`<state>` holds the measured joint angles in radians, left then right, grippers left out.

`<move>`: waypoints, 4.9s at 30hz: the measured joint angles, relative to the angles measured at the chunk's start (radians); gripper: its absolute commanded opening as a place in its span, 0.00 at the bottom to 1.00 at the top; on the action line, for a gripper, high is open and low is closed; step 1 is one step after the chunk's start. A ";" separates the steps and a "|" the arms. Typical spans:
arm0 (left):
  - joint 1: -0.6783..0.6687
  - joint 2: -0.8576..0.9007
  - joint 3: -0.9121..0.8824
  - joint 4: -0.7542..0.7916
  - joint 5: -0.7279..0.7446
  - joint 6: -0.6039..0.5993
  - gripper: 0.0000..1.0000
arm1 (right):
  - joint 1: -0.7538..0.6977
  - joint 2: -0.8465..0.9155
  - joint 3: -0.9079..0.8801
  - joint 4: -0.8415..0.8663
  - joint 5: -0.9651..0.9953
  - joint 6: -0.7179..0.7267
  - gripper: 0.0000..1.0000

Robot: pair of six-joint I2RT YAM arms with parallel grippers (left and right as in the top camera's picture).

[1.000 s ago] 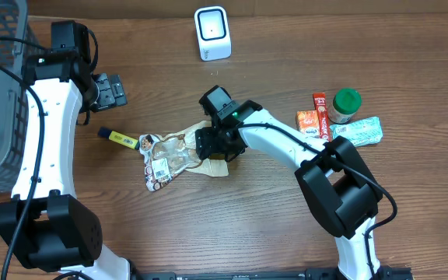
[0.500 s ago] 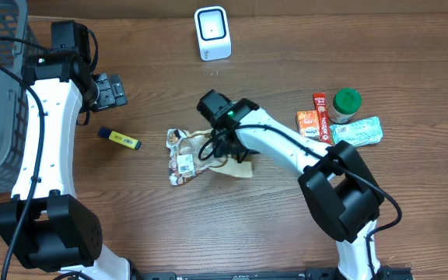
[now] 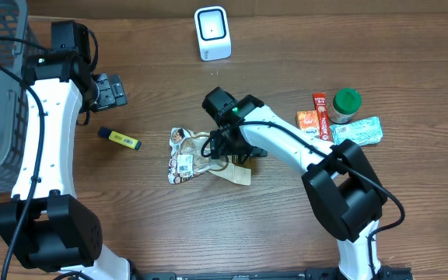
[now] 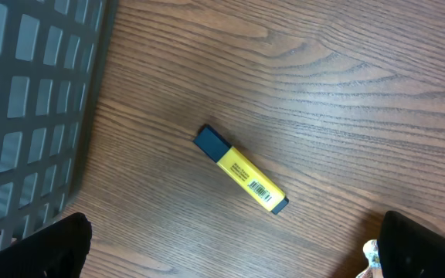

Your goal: Scan the item barcode

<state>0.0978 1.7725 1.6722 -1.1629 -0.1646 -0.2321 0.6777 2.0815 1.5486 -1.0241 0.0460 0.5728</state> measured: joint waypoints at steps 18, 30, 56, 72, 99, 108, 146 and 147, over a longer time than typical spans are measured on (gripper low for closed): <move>0.000 0.000 0.000 0.000 0.000 0.000 1.00 | -0.040 -0.046 -0.072 0.079 -0.147 0.019 0.95; 0.000 0.000 0.000 0.000 0.000 0.000 1.00 | -0.027 -0.080 -0.218 0.233 -0.175 0.055 0.54; 0.000 0.000 0.000 0.000 0.000 0.000 1.00 | -0.200 -0.188 -0.221 0.238 -0.526 -0.210 0.06; 0.000 0.000 0.000 0.000 0.000 0.000 1.00 | -0.318 -0.188 -0.154 0.365 -0.937 -0.260 0.04; 0.000 0.000 0.000 0.000 0.000 0.000 1.00 | -0.330 -0.132 0.334 0.924 -0.019 -0.515 0.04; 0.000 0.000 0.000 0.000 0.000 0.000 1.00 | -0.263 0.145 0.335 1.242 0.280 -0.692 0.04; 0.000 0.000 0.000 0.000 0.000 0.000 1.00 | -0.171 0.267 0.335 1.267 0.537 -1.120 0.04; 0.000 0.000 0.000 0.000 0.000 0.000 1.00 | -0.171 0.267 0.335 1.255 0.538 -1.121 0.04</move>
<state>0.0978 1.7725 1.6722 -1.1625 -0.1646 -0.2321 0.5064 2.3482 1.8839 0.2306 0.5842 -0.5480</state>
